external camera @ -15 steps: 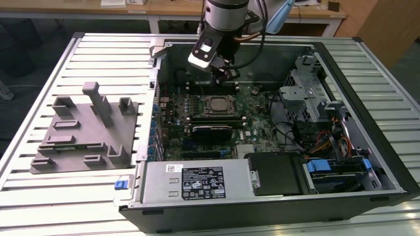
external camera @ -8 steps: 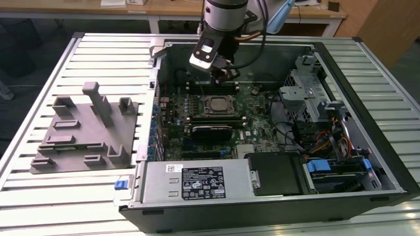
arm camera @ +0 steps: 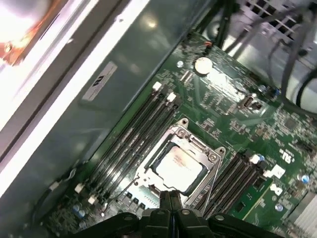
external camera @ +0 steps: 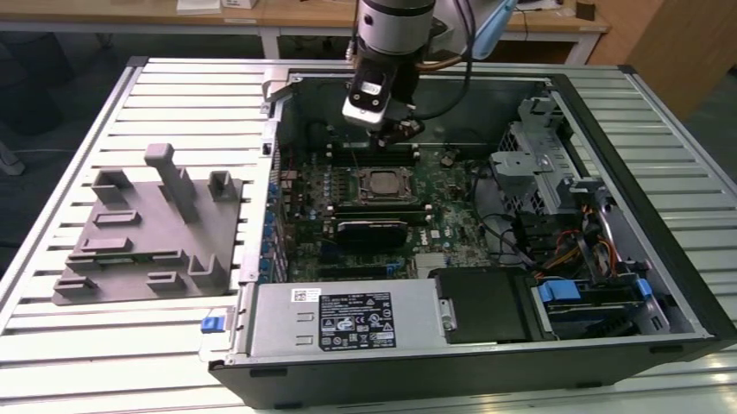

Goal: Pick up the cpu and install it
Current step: 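Install the first cpu locking lever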

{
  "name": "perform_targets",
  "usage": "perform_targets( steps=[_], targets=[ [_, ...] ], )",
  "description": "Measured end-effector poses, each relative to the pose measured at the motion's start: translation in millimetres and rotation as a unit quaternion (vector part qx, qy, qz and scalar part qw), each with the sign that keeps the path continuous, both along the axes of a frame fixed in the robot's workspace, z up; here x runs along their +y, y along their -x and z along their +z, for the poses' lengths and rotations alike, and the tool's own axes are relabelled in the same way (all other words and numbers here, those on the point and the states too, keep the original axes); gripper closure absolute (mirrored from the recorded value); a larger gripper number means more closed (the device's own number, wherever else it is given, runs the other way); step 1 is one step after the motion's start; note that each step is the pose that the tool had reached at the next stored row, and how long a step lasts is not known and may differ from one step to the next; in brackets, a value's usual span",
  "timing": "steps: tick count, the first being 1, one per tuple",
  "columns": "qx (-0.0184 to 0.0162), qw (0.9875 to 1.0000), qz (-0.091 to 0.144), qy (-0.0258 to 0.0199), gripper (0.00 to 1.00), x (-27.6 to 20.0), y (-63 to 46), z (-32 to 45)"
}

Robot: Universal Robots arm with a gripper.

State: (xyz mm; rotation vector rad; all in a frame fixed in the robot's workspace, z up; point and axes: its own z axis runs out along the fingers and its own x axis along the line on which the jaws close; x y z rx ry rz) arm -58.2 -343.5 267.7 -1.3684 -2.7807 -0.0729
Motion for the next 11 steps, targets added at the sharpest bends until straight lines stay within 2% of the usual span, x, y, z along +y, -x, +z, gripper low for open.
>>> perform_targets(
  steps=[3, 6, 11],
  targets=[
    [0.0000, 0.9996, 0.027, 0.0000, 0.89, 0.0, 0.0, 0.0],
    [0.0000, 0.9985, 0.054, 0.0000, 0.89, 0.0, 0.0, -0.1],
    [0.0000, 0.9950, 0.100, 0.0000, 0.89, 0.0, 0.0, -0.2]
  ],
)
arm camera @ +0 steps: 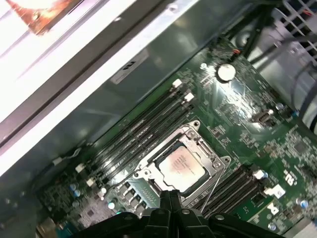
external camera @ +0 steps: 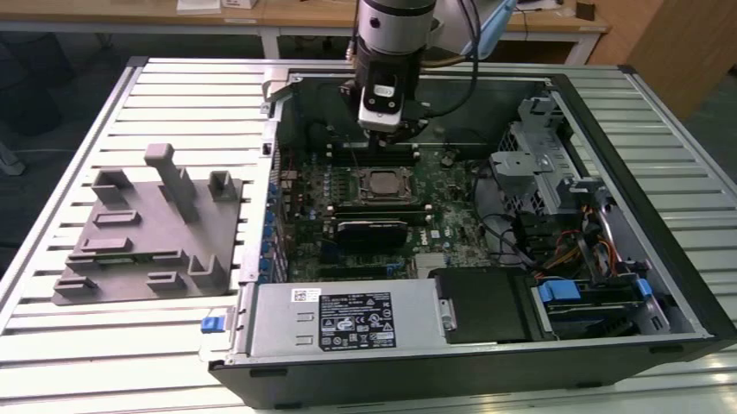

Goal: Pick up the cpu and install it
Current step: 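Install the first cpu locking lever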

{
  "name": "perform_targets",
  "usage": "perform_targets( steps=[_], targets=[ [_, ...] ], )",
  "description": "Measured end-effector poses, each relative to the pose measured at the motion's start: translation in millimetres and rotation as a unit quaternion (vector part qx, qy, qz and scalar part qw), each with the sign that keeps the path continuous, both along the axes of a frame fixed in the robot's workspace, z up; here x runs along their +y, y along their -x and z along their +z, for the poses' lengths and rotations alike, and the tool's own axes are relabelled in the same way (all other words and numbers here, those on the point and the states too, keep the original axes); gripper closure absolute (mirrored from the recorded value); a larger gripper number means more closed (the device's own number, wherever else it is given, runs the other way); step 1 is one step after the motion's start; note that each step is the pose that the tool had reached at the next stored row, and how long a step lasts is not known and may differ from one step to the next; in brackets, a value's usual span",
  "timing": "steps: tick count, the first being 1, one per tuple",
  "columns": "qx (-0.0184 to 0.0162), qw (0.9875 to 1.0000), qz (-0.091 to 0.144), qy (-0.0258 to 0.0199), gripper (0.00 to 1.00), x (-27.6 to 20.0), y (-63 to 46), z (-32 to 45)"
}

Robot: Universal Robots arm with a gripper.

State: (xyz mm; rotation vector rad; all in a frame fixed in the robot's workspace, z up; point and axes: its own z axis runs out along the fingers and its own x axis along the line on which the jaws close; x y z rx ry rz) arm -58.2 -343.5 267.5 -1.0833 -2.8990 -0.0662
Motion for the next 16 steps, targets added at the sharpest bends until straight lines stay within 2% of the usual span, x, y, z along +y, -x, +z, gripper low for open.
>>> perform_targets(
  steps=[4, 8, 12, 16],
  targets=[
    [0.0000, 0.9993, 0.037, 0.0000, 0.89, 0.0, 0.0, -0.1],
    [0.0000, 0.9973, 0.073, 0.0000, 0.89, 0.0, 0.0, -0.1],
    [0.0000, 0.9940, 0.109, 0.0000, 0.89, 0.0, 0.0, -0.3],
    [0.0001, 0.9894, 0.145, 0.0001, 0.89, 0.0, 0.0, -0.5]
  ],
)
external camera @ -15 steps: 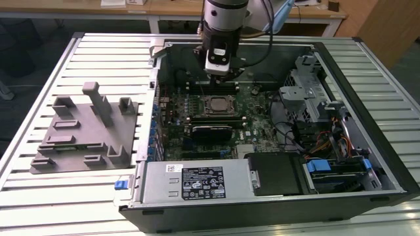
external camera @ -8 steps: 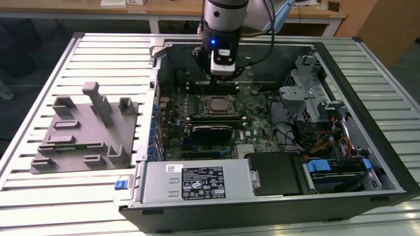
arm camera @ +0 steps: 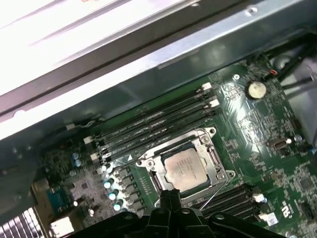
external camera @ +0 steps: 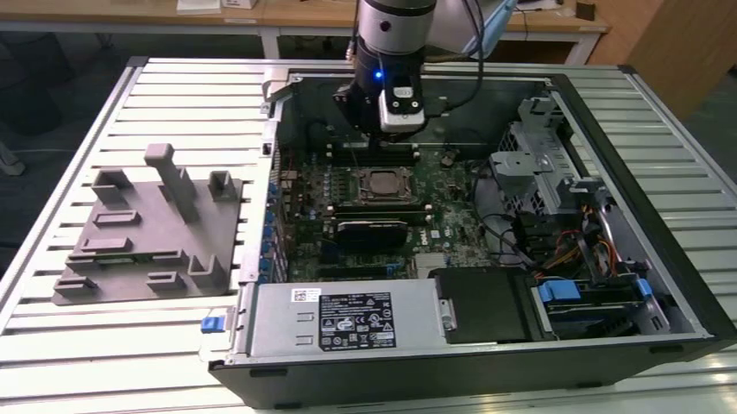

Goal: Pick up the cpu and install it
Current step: 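Install the first cpu locking lever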

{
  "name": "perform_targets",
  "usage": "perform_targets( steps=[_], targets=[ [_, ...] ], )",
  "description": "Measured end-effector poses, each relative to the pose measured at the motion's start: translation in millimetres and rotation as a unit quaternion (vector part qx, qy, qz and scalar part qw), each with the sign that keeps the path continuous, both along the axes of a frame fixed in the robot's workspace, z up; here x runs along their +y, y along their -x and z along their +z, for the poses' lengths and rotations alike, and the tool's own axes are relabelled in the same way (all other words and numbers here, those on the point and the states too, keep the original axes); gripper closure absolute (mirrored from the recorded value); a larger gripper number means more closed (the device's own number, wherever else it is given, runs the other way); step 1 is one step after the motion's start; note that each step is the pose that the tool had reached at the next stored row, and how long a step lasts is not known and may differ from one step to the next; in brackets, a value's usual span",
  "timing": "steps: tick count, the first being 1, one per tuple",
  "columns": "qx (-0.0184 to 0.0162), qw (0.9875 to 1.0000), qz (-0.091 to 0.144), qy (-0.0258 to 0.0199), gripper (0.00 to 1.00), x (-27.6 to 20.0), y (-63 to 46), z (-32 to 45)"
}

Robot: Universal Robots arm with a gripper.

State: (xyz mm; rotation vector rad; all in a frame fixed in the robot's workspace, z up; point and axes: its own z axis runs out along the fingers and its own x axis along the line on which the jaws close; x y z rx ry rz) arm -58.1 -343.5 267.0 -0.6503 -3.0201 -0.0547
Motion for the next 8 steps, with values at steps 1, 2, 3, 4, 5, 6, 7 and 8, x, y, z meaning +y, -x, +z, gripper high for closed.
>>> perform_targets(
  steps=[1, 2, 3, 4, 5, 6, 7, 8],
  targets=[
    [0.0000, 1.0000, 0.009, 0.0000, 0.89, 0.0, 0.0, -0.1],
    [0.0000, 0.9998, 0.019, 0.0000, 0.89, 0.0, 0.0, -0.3],
    [0.0000, 0.9996, 0.028, 0.0000, 0.89, 0.0, 0.0, -0.4],
    [0.0000, 0.9994, 0.035, 0.0000, 0.89, 0.0, 0.0, -0.4],
    [-0.0003, 0.9992, 0.041, 0.0000, 0.89, 0.0, 0.0, -0.5],
    [-0.0013, 0.9990, 0.044, 0.0000, 0.89, -0.1, 0.1, -0.5],
    [-0.0038, 0.9990, 0.045, -0.0001, 0.89, -0.1, 0.4, -0.7],
    [-0.0077, 0.9989, 0.046, -0.0002, 0.89, 0.0, 1.3, -0.9]
  ],
)
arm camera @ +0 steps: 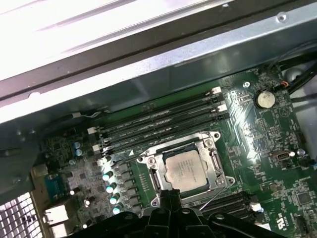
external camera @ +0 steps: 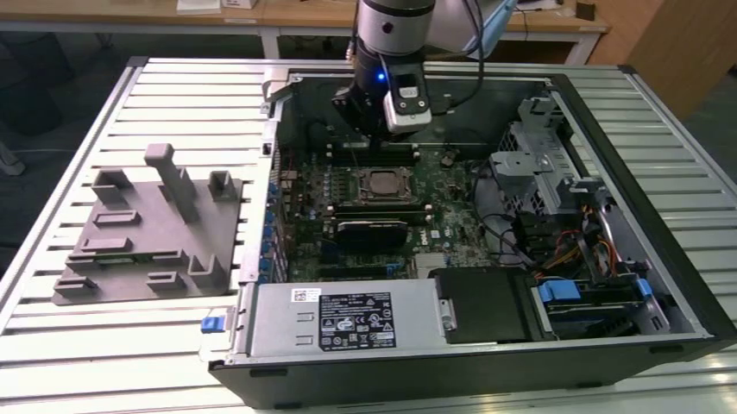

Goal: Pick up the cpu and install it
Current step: 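Install the first cpu locking lever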

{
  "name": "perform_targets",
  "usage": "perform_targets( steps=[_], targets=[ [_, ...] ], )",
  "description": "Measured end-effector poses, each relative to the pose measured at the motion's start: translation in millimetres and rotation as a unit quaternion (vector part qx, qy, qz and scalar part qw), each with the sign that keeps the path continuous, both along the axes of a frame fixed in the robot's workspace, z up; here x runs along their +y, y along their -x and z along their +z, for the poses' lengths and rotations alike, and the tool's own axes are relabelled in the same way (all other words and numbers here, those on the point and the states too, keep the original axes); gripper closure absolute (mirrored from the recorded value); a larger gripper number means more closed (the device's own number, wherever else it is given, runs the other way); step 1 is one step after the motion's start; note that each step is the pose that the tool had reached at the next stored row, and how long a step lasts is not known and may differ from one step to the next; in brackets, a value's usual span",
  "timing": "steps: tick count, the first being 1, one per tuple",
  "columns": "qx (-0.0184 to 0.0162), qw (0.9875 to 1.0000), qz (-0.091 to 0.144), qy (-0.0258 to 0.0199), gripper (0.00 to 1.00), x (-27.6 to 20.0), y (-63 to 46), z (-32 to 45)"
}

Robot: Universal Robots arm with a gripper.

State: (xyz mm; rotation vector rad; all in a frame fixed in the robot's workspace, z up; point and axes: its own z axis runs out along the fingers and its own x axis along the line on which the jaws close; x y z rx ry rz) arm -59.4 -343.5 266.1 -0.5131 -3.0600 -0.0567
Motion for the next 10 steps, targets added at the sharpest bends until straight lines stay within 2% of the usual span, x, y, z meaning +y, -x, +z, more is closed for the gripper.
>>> perform_targets(
  steps=[2, 3, 7, 10],
  targets=[
    [-0.0076, 1.0000, 0.001, -0.0001, 0.89, 0.0, 2.0, -0.4],
    [-0.0101, 0.9999, 0.001, -0.0004, 0.89, 0.1, 2.7, -0.8],
    [-0.0112, 0.9996, 0.027, -0.0019, 0.89, 0.0, 2.8, -1.8],
    [-0.0113, 0.9984, 0.055, -0.0023, 0.89, 0.0, 2.8, -2.5]
  ],
)
